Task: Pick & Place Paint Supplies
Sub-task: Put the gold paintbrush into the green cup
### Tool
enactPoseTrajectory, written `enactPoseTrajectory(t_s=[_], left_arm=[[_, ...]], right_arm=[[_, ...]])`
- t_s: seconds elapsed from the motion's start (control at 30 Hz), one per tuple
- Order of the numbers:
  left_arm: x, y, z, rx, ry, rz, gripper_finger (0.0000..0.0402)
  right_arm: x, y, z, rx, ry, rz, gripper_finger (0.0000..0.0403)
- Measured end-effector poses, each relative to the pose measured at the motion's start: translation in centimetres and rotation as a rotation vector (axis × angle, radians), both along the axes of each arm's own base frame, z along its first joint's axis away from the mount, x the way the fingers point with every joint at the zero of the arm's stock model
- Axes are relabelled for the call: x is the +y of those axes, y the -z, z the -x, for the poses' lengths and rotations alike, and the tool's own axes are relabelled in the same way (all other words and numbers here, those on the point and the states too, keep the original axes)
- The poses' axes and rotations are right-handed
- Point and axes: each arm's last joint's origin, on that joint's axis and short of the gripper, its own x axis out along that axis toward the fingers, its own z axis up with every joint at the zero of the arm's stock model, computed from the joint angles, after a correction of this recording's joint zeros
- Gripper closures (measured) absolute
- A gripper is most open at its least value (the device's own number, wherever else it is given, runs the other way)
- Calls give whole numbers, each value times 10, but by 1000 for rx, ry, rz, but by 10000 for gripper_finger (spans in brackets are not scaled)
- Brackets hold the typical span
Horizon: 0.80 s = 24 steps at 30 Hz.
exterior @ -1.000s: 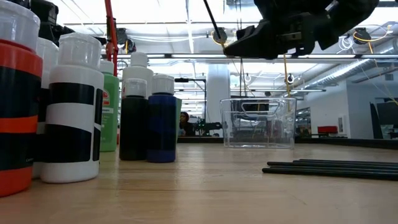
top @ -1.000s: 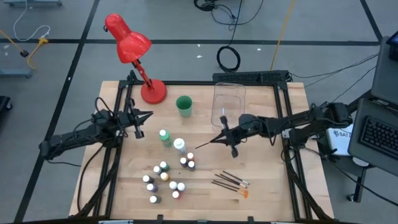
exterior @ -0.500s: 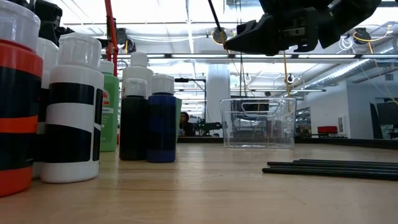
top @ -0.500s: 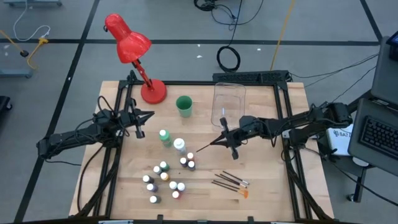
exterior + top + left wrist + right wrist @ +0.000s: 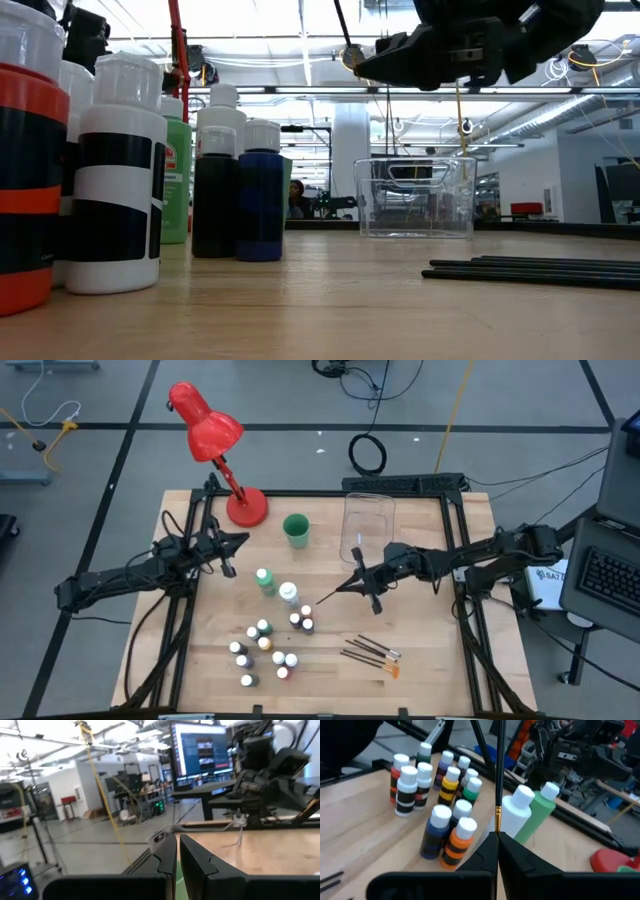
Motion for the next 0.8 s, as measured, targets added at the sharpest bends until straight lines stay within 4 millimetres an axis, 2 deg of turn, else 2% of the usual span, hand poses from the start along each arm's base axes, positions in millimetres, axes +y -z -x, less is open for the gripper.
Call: enactPoseTrajectory(t_s=[0.1,0.27,0.47,0.67,0.8], left_arm=[[1,1,-7,5,34,3,376],[3,1,-19,-16,110,-3,376],[-1,2,-33,-39,201,-87,369],[-7,-3,-50,-23,258,-127,300],[-10,-12,-65,-14,294,-128,243]], right_arm=[[-3,1,-11,-48,-16,-15,403],[-7,-1,-38,-1,-12,-9,403],[-12,-13,-61,6,18,-5,403],[-26,-18,-82,111,79,-23,403],[-30,-22,-88,109,83,2,403]])
